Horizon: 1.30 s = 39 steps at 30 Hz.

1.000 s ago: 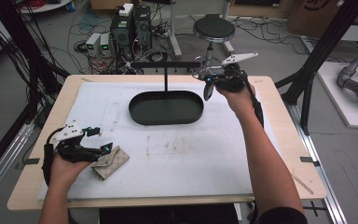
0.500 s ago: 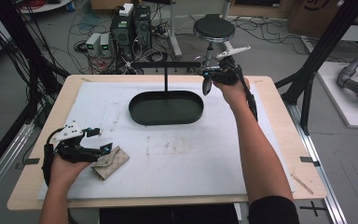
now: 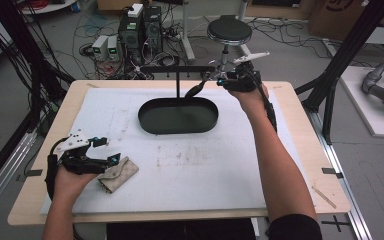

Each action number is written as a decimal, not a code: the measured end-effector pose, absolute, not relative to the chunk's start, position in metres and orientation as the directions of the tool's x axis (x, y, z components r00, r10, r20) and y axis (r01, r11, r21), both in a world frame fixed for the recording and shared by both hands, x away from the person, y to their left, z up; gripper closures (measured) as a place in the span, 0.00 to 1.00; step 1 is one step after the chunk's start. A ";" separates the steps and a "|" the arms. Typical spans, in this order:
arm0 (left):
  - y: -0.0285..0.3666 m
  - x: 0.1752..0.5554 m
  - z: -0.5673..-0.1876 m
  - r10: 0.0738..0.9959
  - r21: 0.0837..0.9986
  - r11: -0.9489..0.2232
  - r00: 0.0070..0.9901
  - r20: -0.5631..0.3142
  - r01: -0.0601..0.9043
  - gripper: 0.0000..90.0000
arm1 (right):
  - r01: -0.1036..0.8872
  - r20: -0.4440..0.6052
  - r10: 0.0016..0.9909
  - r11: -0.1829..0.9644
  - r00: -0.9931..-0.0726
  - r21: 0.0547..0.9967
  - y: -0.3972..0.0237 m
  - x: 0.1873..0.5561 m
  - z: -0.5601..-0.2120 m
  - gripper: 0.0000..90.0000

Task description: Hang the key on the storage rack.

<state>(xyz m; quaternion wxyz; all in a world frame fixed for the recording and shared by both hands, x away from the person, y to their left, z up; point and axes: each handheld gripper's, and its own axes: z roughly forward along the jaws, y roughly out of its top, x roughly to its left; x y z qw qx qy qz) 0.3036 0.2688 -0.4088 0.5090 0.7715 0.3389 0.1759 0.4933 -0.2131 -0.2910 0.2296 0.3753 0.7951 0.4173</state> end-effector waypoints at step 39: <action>0.259 0.307 -0.418 0.682 0.890 -0.276 0.726 -0.084 0.362 0.18 | 0.392 0.033 0.778 0.279 -0.627 0.877 -0.314 0.377 -0.371 0.23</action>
